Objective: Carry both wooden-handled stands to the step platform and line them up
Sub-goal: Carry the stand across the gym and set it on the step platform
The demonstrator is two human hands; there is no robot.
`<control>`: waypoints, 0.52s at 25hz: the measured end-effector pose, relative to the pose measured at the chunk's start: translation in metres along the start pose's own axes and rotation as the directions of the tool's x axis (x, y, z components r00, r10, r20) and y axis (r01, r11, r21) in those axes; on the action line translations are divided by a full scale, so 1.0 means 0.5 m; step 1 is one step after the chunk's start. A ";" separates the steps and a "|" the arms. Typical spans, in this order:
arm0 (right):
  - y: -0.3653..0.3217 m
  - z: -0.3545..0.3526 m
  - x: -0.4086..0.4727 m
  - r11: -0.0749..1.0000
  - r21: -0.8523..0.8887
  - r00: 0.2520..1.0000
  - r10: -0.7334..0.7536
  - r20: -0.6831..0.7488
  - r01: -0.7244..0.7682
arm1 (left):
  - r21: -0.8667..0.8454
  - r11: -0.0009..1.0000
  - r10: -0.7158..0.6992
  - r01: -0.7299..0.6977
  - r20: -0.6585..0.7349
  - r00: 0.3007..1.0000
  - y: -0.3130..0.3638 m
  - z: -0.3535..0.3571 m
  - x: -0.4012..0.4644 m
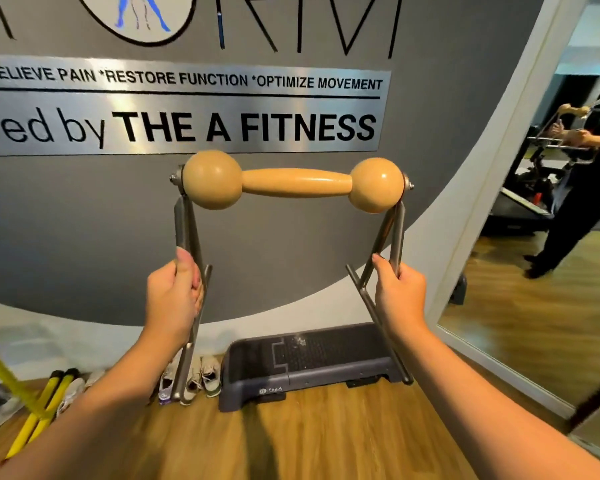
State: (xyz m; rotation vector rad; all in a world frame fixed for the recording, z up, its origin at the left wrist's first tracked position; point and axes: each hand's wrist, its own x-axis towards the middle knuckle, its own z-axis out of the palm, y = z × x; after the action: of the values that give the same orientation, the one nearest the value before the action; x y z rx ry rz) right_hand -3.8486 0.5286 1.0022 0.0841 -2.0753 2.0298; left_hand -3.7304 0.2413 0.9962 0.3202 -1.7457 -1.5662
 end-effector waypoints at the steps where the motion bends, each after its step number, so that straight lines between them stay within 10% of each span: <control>1: 0.024 0.023 0.033 1.000 -0.003 1.000 0.004 -0.005 -0.004 | 0.017 1.000 -0.001 0.001 -0.002 1.000 -0.026 0.014 0.029; 13: 0.283 0.205 0.456 0.998 -0.036 0.998 0.049 0.029 -0.048 | 0.249 0.967 0.004 0.047 -0.203 0.979 -0.341 0.248 0.333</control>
State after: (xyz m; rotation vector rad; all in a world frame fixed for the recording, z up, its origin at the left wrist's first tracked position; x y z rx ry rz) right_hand -4.1119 0.4601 0.9101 0.0581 -2.1504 2.0311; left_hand -3.9771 0.1906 0.9022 0.6051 -1.7853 -1.2758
